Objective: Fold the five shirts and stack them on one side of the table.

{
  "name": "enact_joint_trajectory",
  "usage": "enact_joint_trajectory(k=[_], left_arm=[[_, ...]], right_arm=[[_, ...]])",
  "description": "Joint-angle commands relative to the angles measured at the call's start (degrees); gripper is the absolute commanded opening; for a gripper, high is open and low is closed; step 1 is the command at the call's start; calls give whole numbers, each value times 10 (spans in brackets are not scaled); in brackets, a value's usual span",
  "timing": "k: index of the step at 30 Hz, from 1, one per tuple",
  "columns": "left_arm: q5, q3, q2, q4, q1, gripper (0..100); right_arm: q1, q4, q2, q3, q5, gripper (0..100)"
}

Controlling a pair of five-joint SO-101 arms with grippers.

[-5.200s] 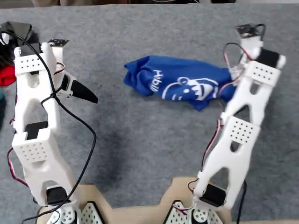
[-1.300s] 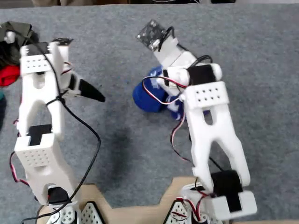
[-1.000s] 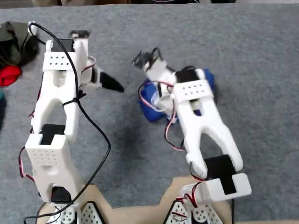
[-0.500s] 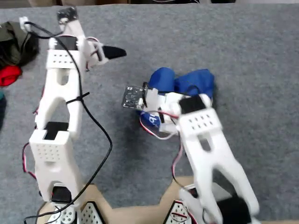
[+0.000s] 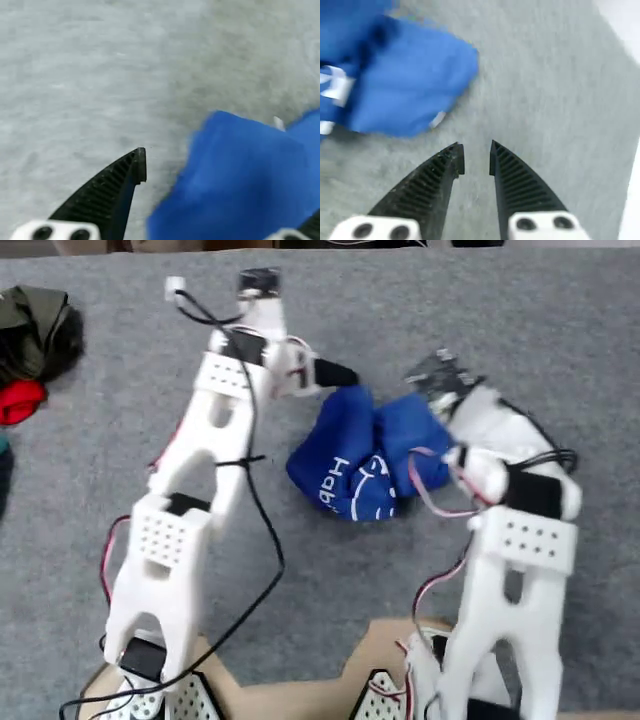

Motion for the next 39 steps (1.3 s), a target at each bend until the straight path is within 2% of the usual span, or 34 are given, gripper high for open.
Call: enact_joint_trajectory(k=[1,5,7,15,18,22,29,34,39], left_arm=[[-20,-68,22,11,40,520],[-38,-100,64,47,49,516],[-38,-111,80,59,36,464],[-38,-163,109,84,-15,15],[-37,-172,107,94,-28,42],[-38,-222,108,143,-38,19],[-39,-303,111,206,-68,20],[-51,-310,111,222,-89,20],[-89,-312,107,233,-108,20]], right_arm=[[63,-37,65,-6,-11,108],[73,-60,150,-10,-9,107],[69,-60,188,-31,-11,107],[7,-57,316,-152,-69,107],[-37,-57,350,-200,-99,107],[-106,-60,396,-272,-147,107],[-182,-47,553,-434,-285,109],[-186,55,696,-571,-328,110],[-159,203,834,-741,-327,106]])
